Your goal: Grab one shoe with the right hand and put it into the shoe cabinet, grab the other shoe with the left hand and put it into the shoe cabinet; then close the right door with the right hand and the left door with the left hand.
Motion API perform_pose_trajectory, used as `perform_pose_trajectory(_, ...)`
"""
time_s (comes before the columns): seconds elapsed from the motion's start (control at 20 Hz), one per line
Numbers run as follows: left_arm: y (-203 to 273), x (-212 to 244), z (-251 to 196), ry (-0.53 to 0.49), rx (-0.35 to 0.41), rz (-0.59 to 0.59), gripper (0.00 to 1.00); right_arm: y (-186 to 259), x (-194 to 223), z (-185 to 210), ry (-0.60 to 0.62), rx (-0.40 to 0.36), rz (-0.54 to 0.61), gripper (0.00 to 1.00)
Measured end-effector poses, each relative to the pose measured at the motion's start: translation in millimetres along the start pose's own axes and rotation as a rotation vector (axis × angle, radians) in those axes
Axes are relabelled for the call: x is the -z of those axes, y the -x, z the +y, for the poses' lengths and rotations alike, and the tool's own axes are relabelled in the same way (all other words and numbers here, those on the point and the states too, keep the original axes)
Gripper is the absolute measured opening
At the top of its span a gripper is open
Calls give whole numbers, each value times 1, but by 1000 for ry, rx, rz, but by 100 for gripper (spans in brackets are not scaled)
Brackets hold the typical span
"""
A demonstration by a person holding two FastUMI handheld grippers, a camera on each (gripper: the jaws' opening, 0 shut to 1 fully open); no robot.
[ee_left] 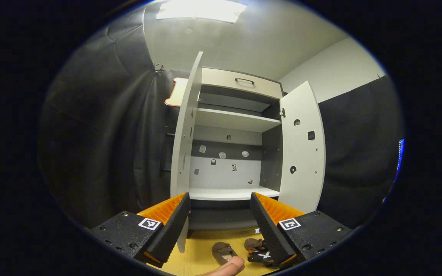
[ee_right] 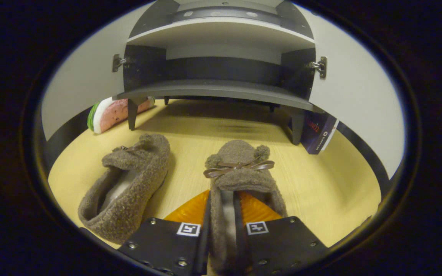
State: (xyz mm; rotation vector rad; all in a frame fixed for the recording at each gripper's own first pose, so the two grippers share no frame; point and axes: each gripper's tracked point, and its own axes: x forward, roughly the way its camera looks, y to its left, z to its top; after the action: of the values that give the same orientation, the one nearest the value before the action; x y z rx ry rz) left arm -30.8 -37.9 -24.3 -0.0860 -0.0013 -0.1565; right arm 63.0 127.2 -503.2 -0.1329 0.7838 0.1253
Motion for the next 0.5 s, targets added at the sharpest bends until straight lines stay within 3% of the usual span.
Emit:
perform_pose_trajectory(0.05, -1, 0, -1, 0, 1, 1, 93, -9, 1, 2, -27, -21, -2, 7)
perform_pose_trajectory(0.25, -4, 7, -3, -14, -4, 23, 96, -1, -5, 3, -91, -100, -61, 7)
perform_pose_trajectory(0.35, -6, 10, -5, -25, -3, 31, 96, -6, -9, 2, -180, -136, -99, 7)
perform_pose_trajectory(0.5, -6, 12, -8, -25, 2, 37, 93, 20, -20, -12, -281, -176, -127, 1)
